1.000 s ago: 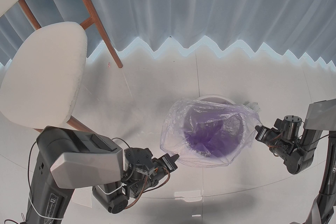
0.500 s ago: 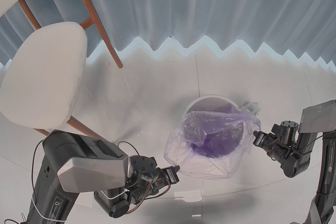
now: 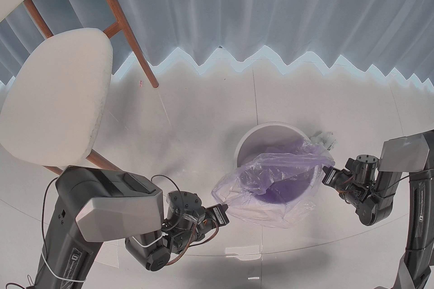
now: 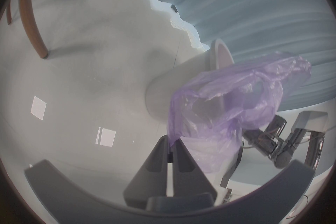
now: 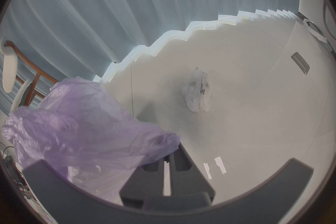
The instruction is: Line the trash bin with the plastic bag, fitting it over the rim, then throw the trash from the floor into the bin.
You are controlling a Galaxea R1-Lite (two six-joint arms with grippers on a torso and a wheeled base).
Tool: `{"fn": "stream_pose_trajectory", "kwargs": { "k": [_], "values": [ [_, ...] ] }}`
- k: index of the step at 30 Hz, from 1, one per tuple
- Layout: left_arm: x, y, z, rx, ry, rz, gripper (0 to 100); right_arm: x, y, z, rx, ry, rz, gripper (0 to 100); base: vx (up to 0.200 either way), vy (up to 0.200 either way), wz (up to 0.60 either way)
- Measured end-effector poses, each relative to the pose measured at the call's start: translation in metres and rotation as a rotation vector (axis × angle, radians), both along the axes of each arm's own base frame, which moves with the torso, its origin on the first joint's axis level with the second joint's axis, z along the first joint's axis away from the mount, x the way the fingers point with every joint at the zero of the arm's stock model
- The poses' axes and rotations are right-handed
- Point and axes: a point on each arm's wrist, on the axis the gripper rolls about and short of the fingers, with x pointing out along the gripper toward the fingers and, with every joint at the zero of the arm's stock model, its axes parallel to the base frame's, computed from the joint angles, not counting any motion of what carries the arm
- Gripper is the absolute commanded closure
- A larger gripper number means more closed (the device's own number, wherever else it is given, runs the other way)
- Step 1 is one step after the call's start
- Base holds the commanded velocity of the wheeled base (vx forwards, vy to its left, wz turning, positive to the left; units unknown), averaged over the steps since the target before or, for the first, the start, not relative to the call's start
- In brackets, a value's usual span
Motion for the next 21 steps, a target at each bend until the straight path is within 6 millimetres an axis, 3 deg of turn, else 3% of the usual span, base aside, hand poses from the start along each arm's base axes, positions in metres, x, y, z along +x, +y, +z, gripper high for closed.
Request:
{"fn": "stream_pose_trajectory", "kwargs": {
  "k": [7,8,10,11,21],
  "values": [
    [0.019,-0.003,0.001,-0.022,-0.053,0.056,100,0.011,0.001,-0.002,0.004,-0.027,-0.003,100,0.0,0.0,0.0],
    [0.021,-0.003,0.001,-0.025,-0.057,0.059,100,0.012,0.001,-0.002,0.006,-0.028,-0.003,0,0.0,0.0,0.0],
    [0.022,-0.003,0.001,-0.027,-0.06,0.063,100,0.012,0.001,-0.002,0.007,-0.032,-0.004,0,0.0,0.0,0.0],
    [0.023,-0.002,0.001,-0.027,-0.06,0.065,0,0.012,0.001,-0.002,0.009,-0.033,-0.004,0,0.0,0.0,0.0],
    [0.02,-0.005,0.01,-0.069,-0.106,0.054,0,0.002,0.0,0.003,0.009,-0.017,-0.004,0,0.0,0.0,0.0]
  ]
}}
